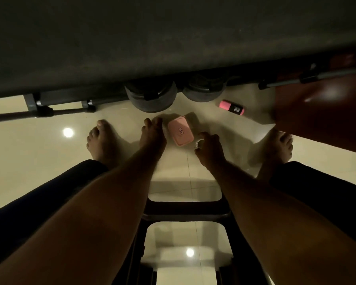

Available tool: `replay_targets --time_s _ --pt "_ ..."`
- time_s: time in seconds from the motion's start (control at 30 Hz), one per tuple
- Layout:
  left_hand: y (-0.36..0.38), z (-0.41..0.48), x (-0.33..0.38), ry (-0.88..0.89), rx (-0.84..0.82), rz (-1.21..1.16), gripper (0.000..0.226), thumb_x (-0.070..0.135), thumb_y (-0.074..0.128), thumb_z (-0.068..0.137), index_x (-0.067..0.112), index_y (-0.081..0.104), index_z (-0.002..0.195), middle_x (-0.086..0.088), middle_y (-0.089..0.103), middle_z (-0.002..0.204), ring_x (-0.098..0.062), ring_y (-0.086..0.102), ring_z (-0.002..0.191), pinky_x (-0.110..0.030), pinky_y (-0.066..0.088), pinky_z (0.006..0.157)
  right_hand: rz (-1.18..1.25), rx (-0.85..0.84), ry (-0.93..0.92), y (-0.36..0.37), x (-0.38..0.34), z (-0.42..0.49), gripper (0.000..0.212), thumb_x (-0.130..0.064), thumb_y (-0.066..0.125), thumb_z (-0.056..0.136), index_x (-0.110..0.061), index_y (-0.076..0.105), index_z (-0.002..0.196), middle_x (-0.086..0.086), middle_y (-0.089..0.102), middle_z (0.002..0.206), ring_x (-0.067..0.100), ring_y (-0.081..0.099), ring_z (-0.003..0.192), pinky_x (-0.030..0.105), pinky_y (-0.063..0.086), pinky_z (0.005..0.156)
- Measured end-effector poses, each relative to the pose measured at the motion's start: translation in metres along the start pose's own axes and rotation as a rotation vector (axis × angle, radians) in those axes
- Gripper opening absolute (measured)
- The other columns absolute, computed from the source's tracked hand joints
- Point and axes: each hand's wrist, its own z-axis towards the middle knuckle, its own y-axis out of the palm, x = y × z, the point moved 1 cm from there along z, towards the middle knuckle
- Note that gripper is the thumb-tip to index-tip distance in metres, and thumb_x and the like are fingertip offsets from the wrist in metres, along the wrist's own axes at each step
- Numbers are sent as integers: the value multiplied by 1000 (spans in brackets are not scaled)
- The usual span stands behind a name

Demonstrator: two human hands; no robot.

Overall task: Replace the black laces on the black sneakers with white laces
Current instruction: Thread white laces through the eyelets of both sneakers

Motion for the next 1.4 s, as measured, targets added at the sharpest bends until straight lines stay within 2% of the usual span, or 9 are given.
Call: replay_targets --time_s 0.3,0.5,0.6,0.77,0.87,0.97,1.03,1.3,1.4 --pt "0 21 -2 -61 11 -28 37 8 57 93 7 55 129 -15 59 123 -32 59 110 -35 51 89 64 82 46 0 5 11 39 -9 66 91 -7 60 129 17 59 123 33 62 108 39 54 93" --pt "-24 -25 3 -233 -167 -458 20 17 72 89 5 66 103 -17 70 96 -22 67 67 -28 56 53 261 45 96 -52 -10 -13 47 -10 76 85 -9 58 128 9 64 124 24 61 108 26 51 76" --pt "-48 -72 18 -170 -270 -471 25 14 60 97 8 60 121 -16 62 122 -28 66 98 -36 58 84 275 79 50 -87 -29 -48 36 -20 75 84 -9 63 116 8 67 111 24 61 104 32 49 87" --pt "-94 -149 61 -132 -238 -958 15 3 53 98 7 59 112 -7 60 83 -15 59 69 -17 51 52 515 89 13 -146 -65 -118 14 -23 61 90 -10 66 89 16 67 90 34 65 80 45 57 80" --pt "-113 -198 95 -46 -157 -1105 13 7 62 93 11 69 103 -4 67 86 -13 59 73 -21 49 58 638 61 16 -186 -75 -161 14 -19 52 95 -13 58 84 12 59 83 26 58 69 45 58 72" --pt "-129 -236 130 27 -152 -1368 21 -1 60 92 2 67 112 -7 66 84 -16 59 74 -22 52 63 815 108 46 -225 -72 -206 14 -17 54 95 -8 62 89 12 61 80 20 58 56 28 49 46" --pt "-142 -260 154 94 -171 -1447 22 -5 56 93 -2 63 114 -12 68 92 -19 64 79 -24 57 67 830 151 -39 -251 -66 -234 14 -22 60 96 -10 62 90 9 62 78 17 58 54 24 43 44" --pt "-199 -334 242 431 -210 -1370 26 -6 43 97 -3 64 110 -23 70 106 -34 69 96 -41 57 86 871 272 -281 -348 -58 -301 9 -14 63 88 -9 71 86 13 68 74 24 62 63 25 43 50" --pt "-216 -341 261 461 -189 -1323 17 3 52 98 -6 61 109 -25 70 104 -30 70 87 -37 59 78 914 323 -338 -377 -57 -312 12 -14 63 91 -5 70 93 12 68 74 20 62 59 24 45 48"
